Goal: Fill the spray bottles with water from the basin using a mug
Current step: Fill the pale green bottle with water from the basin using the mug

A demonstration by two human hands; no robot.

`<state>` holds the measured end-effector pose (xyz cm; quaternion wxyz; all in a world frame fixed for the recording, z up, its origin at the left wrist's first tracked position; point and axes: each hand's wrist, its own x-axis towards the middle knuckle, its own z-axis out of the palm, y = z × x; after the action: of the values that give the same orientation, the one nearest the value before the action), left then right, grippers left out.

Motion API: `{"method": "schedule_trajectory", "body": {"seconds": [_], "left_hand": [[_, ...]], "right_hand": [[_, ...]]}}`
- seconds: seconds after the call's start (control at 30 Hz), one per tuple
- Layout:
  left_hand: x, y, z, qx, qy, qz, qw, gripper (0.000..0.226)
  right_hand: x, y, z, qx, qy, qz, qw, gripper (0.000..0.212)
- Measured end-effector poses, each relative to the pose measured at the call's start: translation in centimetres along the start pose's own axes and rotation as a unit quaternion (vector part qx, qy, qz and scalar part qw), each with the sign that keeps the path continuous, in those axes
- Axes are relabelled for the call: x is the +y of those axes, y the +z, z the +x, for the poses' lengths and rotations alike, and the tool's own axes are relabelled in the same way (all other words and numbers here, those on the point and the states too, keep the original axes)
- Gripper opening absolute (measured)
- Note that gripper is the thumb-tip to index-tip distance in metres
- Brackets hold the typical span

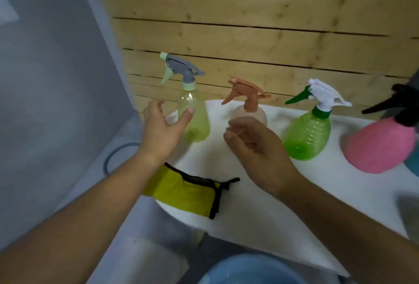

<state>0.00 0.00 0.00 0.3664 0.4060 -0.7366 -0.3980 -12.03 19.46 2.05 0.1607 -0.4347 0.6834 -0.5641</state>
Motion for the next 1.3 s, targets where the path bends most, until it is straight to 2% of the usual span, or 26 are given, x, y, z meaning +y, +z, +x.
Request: {"method": "schedule_trajectory", "body": {"seconds": [0.07, 0.13, 0.3, 0.43, 0.57, 0.7, 0.83, 0.93, 1.03, 1.1, 1.2, 1.3], "left_hand": [[-0.2, 0.4, 1.2, -0.04, -0.029, -0.014, 0.999, 0.099], [0.0, 1.0, 2.3, -0.075, -0.034, -0.027, 0.996, 0.102], [1.0, 2.2, 2.3, -0.059, -0.005, -0.073, 0.996, 0.059], [3.0, 1.5, 0.3, -0.05, 0.012, -0.108, 0.993, 0.051], [6.1, -0.8, -4.4, -0.081, 0.039, -0.163, 0.983, 0.034], [9.0, -3.1, -10.8, -0.175, 0.022, -0.225, 0.958, 0.04], [11.4, -4.1, -16.3, -0.242, -0.038, -0.261, 0.934, 0.057], [12.6, -4.1, -19.9, -0.265, -0.081, -0.286, 0.918, 0.067], [13.2, -3.7, -22.1, -0.272, -0.09, -0.287, 0.914, 0.078], [13.4, -3.4, -22.9, -0.308, -0.094, -0.295, 0.9, 0.073], [13.2, -2.8, -24.0, -0.35, -0.137, -0.354, 0.856, 0.051], [12.4, -2.1, -24.4, -0.33, -0.158, -0.369, 0.854, 0.045]], "right_hand": [[0.0, 0.4, 0.1, 0.01, 0.007, 0.01, 1.0, 0.027], [0.2, 0.8, 0.0, 0.016, 0.01, 0.004, 1.0, 0.023], [-1.0, 0.5, -0.8, 0.04, 0.04, -0.012, 0.998, 0.023], [-3.0, -0.5, -2.2, 0.045, 0.034, -0.021, 0.998, 0.018], [-5.2, -1.5, -4.6, 0.047, 0.022, -0.003, 0.999, 0.025], [-7.1, -2.4, -8.2, 0.017, 0.037, 0.042, 0.998, 0.042], [-9.0, -3.2, -12.3, -0.002, 0.061, 0.113, 0.992, 0.062], [-10.1, -3.9, -15.7, 0.001, 0.077, 0.153, 0.985, 0.064], [-10.5, -4.6, -18.3, -0.007, 0.095, 0.184, 0.978, 0.053], [-10.4, -4.9, -19.7, -0.017, 0.102, 0.218, 0.97, 0.046], [-9.7, -5.0, -21.7, -0.02, 0.121, 0.257, 0.959, 0.044], [-9.0, -4.9, -22.7, -0.016, 0.133, 0.273, 0.953, 0.041]]}}
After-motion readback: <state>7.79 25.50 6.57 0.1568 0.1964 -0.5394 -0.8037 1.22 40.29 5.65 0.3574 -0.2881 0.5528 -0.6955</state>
